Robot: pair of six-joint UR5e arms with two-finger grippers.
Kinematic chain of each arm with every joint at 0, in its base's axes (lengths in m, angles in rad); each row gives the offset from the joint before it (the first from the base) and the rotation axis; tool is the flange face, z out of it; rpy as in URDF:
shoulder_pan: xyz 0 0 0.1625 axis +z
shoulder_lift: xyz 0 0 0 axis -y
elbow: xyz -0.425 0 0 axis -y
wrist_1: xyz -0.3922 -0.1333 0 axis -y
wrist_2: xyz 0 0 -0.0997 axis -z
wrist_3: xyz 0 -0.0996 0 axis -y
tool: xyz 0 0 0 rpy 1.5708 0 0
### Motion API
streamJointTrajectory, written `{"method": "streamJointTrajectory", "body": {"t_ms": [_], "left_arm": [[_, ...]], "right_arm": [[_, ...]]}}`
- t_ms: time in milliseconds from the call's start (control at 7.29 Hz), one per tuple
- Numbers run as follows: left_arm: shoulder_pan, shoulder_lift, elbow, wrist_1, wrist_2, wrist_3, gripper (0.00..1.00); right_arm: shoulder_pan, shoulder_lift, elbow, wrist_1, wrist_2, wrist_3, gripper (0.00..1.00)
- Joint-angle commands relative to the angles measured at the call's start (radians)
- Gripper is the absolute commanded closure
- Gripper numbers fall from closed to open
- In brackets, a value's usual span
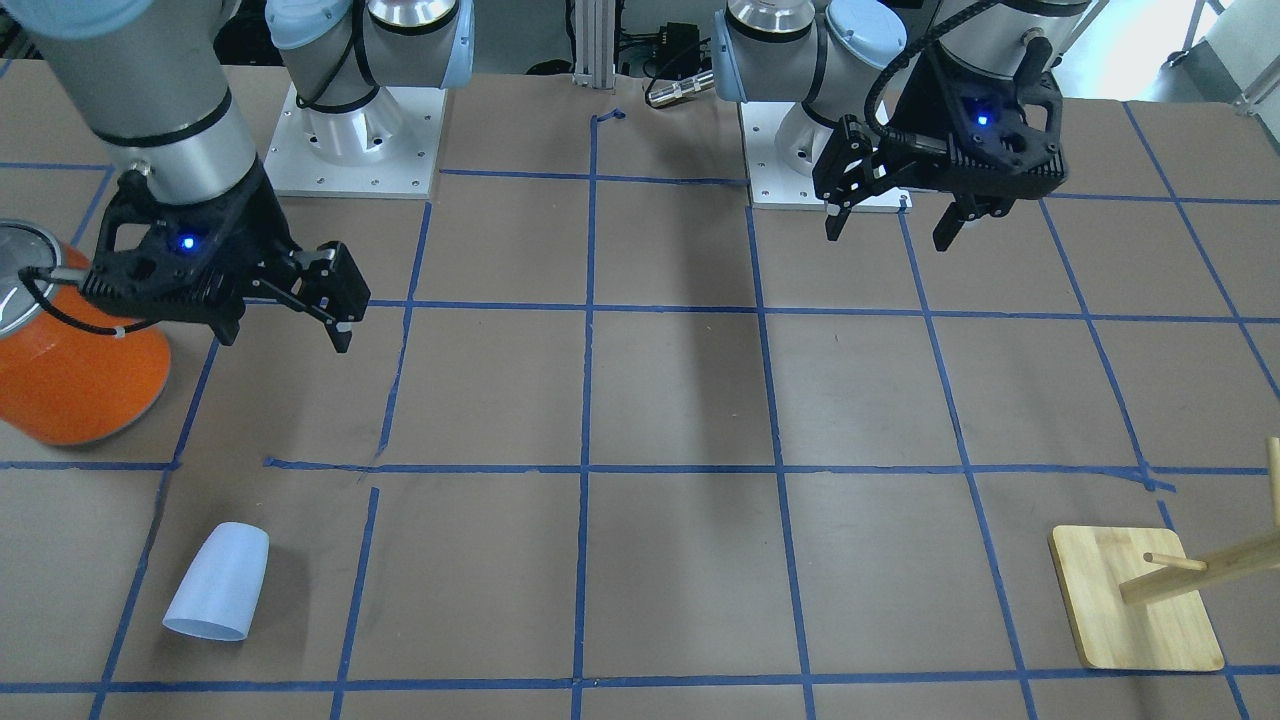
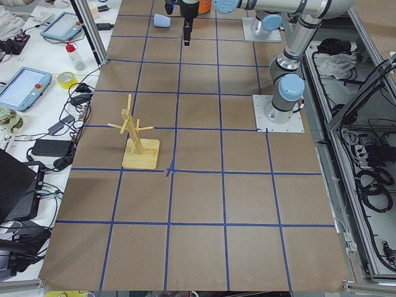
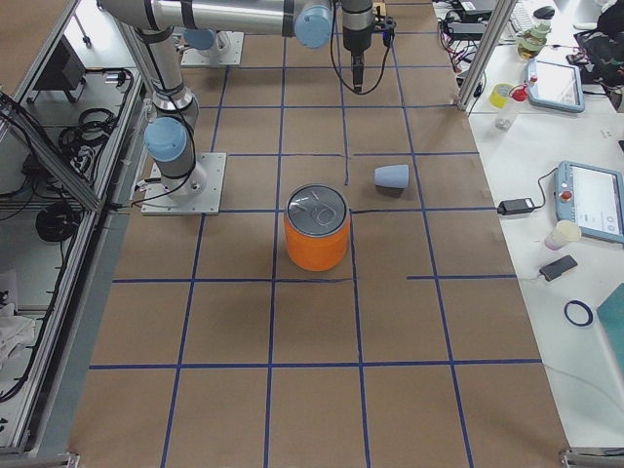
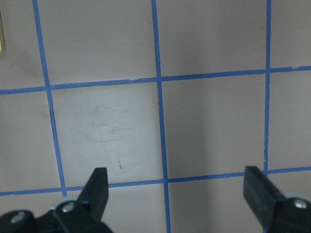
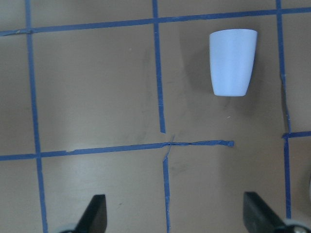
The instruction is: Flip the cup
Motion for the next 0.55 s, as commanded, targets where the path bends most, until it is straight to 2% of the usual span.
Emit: {"method": "streamJointTrajectory", "body": {"t_ms": [0,411], "left_arm": [[0.0,0.0,-0.001,0.0,0.0,0.0,0.0],[0.0,0.0,-0.001,0.0,0.0,-0.002,0.0]], "right_arm": [[-0.121,0.079,-0.029,-0.039,-0.001,-0.03,0.0],[-0.174,0.322,-0.027,-0.267,0.002,-0.035,0.0]]}}
